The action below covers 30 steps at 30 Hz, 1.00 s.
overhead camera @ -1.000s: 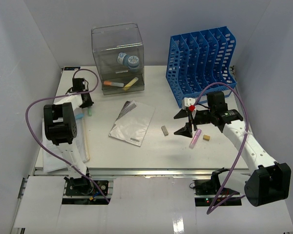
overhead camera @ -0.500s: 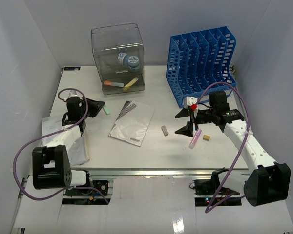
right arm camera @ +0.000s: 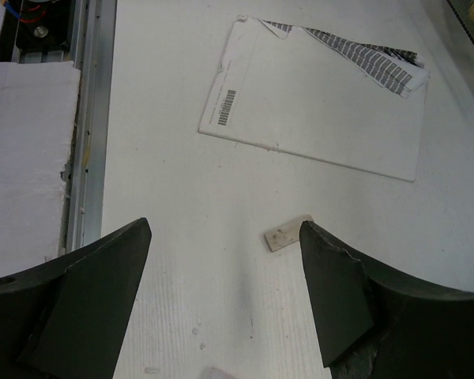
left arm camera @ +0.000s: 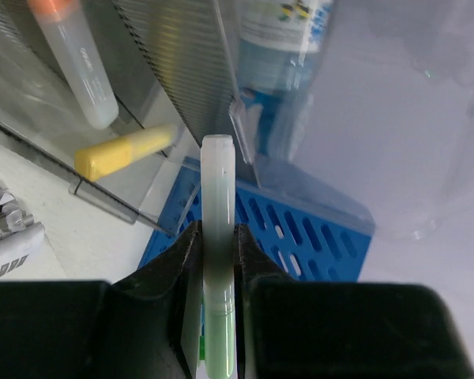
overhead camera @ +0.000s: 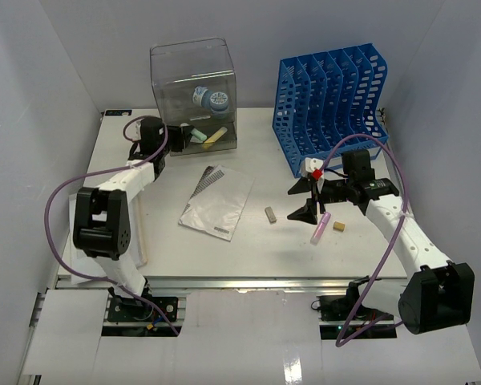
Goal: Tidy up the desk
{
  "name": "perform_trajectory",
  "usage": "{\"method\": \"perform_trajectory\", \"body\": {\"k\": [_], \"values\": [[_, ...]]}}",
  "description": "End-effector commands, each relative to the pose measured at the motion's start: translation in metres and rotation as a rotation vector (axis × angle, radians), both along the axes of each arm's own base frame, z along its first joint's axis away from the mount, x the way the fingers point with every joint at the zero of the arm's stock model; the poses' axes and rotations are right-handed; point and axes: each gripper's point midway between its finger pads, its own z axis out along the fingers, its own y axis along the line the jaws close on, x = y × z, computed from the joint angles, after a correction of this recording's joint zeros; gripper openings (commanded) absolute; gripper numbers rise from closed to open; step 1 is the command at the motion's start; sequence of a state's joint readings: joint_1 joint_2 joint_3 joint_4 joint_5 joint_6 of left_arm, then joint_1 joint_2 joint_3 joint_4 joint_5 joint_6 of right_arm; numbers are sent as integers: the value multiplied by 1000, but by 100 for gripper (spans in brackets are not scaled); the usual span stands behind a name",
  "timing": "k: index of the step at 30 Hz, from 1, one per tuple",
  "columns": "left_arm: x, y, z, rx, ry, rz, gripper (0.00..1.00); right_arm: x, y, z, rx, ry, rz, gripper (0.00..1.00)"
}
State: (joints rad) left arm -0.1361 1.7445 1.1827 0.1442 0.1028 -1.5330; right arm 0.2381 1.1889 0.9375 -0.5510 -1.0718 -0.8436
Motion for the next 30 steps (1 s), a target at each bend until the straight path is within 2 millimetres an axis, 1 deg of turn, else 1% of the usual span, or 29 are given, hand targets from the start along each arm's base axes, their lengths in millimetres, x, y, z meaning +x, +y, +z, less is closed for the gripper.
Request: {"method": "perform_trajectory", "body": {"k": [1,3,4,6,7,10,12,14,15,16,17,18,19,21,22,23,24,25,26,27,28,29,30], "values": [[22,19,-11,3,118,162,33,1,-1,-2,5,9,-1,82],[27,20,-16,-9,125,175,44,2,-2,-4,2,11,-6,82],[29,20,-17,-11,126,181,56,3,-3,-4,2,13,-9,82],[34,19,-16,-12,114,178,67,3,-3,-6,-1,17,-12,82],[36,18,-15,-13,107,175,71,4,-4,-7,-2,20,-14,82],[39,17,-9,-14,88,160,73,7,-6,-10,-12,32,-26,82],[39,14,4,-1,45,133,75,7,-8,-15,-22,48,-31,83],[34,13,21,45,-17,92,76,6,-10,-22,-42,69,-39,83],[29,13,38,86,-77,54,77,9,-12,-29,-69,98,-63,82],[21,16,57,115,-142,34,79,10,-14,-35,-92,148,-98,81],[11,16,72,142,-197,-12,81,17,-21,-44,-151,176,-166,80],[1,20,75,201,-239,-56,82,22,-28,-51,-204,183,-217,79],[-10,28,73,276,-278,-88,83,24,-33,-55,-244,187,-251,79],[-42,48,72,414,-311,-130,93,28,-50,-67,-350,170,-335,79],[-60,54,89,458,-354,-124,98,29,-59,-69,-405,122,-361,81],[-76,71,85,535,-349,-104,98,26,-66,-71,-453,60,-338,84],[-93,89,77,615,-335,-84,98,22,-74,-73,-500,-1,-307,87],[-108,104,68,696,-314,-66,98,9,-81,-75,-551,-67,-229,90],[-123,118,58,775,-287,-52,98,-9,-88,-77,-596,-134,-119,94],[-138,126,51,845,-275,-36,98,-22,-95,-82,-641,-255,21,97],[-154,132,45,904,-273,-24,98,-29,-101,-86,-685,-403,164,97],[-170,134,40,943,-283,-20,98,-26,-108,-89,-736,-565,284,92],[-178,135,34,982,-284,-31,98,-28,-113,-96,-772,-649,349,90]]}}
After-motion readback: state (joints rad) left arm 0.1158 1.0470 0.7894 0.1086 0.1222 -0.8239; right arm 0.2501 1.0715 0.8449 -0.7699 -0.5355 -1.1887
